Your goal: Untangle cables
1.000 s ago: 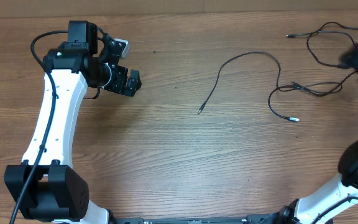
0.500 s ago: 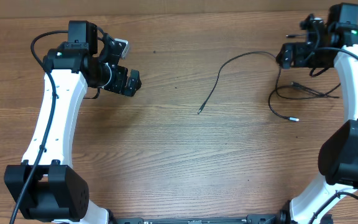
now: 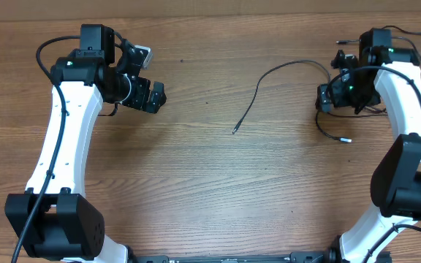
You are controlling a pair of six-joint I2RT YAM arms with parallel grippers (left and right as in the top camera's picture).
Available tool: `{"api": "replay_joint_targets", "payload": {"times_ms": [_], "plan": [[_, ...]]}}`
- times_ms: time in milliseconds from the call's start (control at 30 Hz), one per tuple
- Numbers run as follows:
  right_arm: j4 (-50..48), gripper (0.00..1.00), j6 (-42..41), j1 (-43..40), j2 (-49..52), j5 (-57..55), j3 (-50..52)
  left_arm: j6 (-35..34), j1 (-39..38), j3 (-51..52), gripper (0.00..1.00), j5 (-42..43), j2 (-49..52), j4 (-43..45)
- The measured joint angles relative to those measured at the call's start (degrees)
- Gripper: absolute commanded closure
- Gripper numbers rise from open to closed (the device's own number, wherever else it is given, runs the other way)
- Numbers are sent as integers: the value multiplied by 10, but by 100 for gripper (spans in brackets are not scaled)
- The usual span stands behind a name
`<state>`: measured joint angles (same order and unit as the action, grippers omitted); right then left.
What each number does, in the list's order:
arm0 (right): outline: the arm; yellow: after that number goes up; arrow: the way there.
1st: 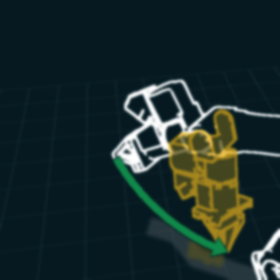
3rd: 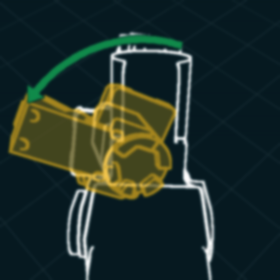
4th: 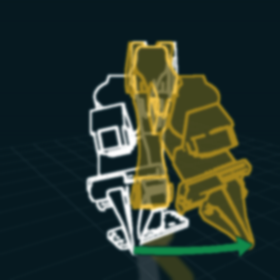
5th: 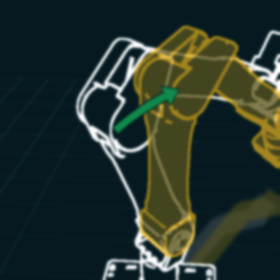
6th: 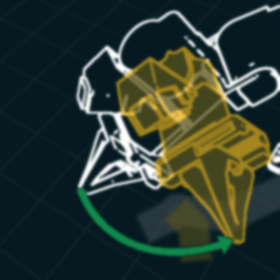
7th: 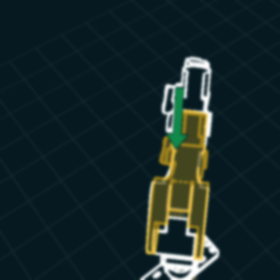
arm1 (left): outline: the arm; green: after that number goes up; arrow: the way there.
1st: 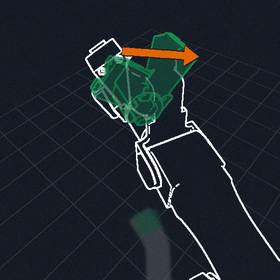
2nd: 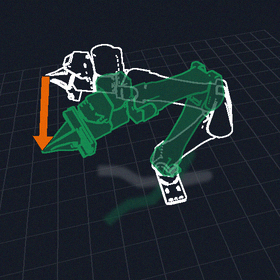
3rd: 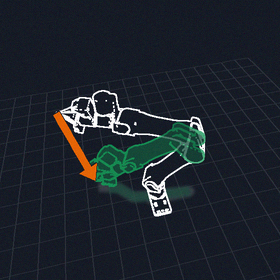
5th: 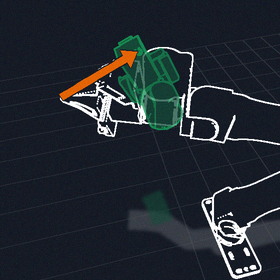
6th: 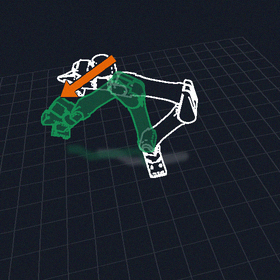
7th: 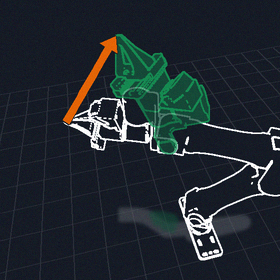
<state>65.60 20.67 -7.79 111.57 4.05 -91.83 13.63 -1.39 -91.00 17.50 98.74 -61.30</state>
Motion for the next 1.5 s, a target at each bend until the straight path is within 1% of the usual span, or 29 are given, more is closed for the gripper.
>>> {"api": "replay_joint_targets", "payload": {"times_ms": [267, 300, 367, 400, 467, 567, 633, 733, 767, 800, 833, 867, 933, 1267, 1333, 1500], "plan": [[-13, 0, 2, 0, 0, 0, 52, 0, 0, 0, 0, 0, 0, 0], [-21, 2, 3, 0, 0, -1, 62, 0, 0, 0, 0, 0, 0, 0], [-34, 10, 5, 0, 0, -1, 78, 0, 0, 0, 0, 0, 0, 0], [-39, 16, 7, 0, 0, -1, 85, 0, 0, 0, 0, 0, 0, 0], [-50, 34, 8, 0, 0, -3, 97, 0, 0, 0, 0, 0, 0, 0], [-57, 52, 9, 0, 0, -4, 103, 0, 0, 0, 0, 0, 0, 0], [-61, 56, 7, 0, 0, -5, 103, 0, 0, 0, 0, 0, 0, 0], [-61, 57, 4, 0, 0, -5, 103, 0, 0, 0, 0, 0, 0, 0], [-61, 56, 4, 0, 0, -5, 103, 0, 0, 0, 0, 0, 0, 0], [-61, 51, 4, 0, 0, -5, 103, 0, 0, 0, 0, 0, 0, 0], [-61, 44, 3, 0, 0, -5, 103, 0, 0, 0, 0, 0, 0, 0], [-61, 39, 1, 0, 0, -5, 103, 0, 0, 0, 0, 0, 0, 0], [-61, 34, 4, 0, 0, -5, 104, 0, 0, 0, 0, 0, 0, 0], [-70, 34, 47, 0, 0, -22, 105, 0, 0, 0, 0, 0, 0, 0], [-71, 27, 63, 0, 0, -25, 105, 0, 0, 0, 0, 0, 0, 0], [-71, 27, 121, 0, 10, -28, 105, 0, 0, 0, 1, 0, 0, 0]]}}
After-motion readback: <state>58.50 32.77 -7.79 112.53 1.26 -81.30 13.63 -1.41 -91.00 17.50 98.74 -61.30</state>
